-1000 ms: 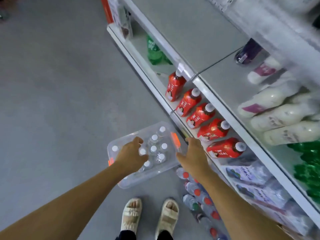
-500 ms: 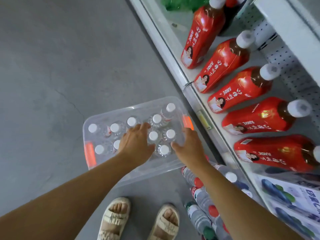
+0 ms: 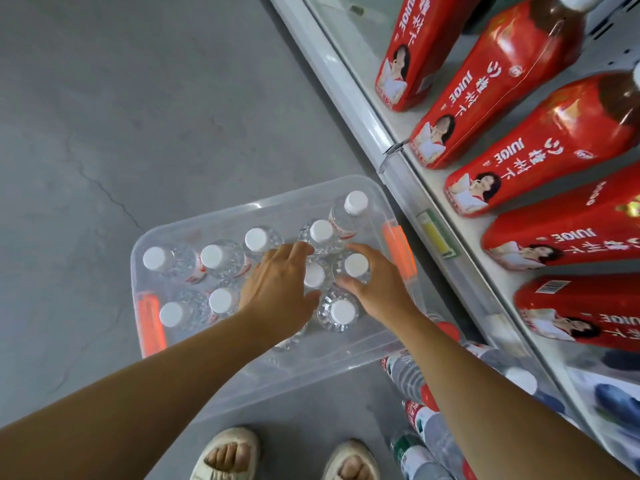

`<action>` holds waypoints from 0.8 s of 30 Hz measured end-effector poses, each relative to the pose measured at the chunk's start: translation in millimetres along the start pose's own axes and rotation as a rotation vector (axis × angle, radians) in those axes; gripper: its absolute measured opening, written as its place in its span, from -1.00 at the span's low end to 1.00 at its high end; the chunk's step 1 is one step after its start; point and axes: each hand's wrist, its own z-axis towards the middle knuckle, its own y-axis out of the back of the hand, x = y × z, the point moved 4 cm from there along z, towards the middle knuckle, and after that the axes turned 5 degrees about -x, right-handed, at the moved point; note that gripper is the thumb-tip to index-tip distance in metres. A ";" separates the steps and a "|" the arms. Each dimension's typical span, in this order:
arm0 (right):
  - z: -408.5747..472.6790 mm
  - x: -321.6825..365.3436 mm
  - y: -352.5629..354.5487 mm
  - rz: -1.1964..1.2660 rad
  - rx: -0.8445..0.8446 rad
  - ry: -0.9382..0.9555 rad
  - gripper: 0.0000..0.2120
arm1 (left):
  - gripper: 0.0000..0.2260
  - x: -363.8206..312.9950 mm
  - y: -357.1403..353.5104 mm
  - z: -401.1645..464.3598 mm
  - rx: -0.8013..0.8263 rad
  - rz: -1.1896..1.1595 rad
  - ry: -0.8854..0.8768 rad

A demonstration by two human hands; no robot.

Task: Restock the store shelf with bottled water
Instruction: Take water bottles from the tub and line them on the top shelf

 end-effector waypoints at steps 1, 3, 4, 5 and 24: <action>2.0 -0.3 -1.2 0.016 -0.016 0.001 -0.52 | -0.49 1.1 0.3 0.8 -0.007 -0.005 -0.008; 3.7 0.5 0.4 0.035 -0.061 0.008 -0.58 | -0.49 2.8 2.4 1.8 -0.018 -0.013 -0.023; 3.4 2.3 2.9 0.050 -0.084 0.012 -0.61 | -0.49 3.5 4.2 2.1 -0.019 -0.015 -0.026; 2.6 3.8 6.1 0.063 -0.100 0.014 -0.64 | -0.49 4.1 6.5 2.2 -0.017 -0.017 -0.025; -125.9 245.2 260.9 0.445 -0.153 -0.002 -0.83 | -0.44 -123.7 242.5 -63.4 0.148 -0.259 -0.139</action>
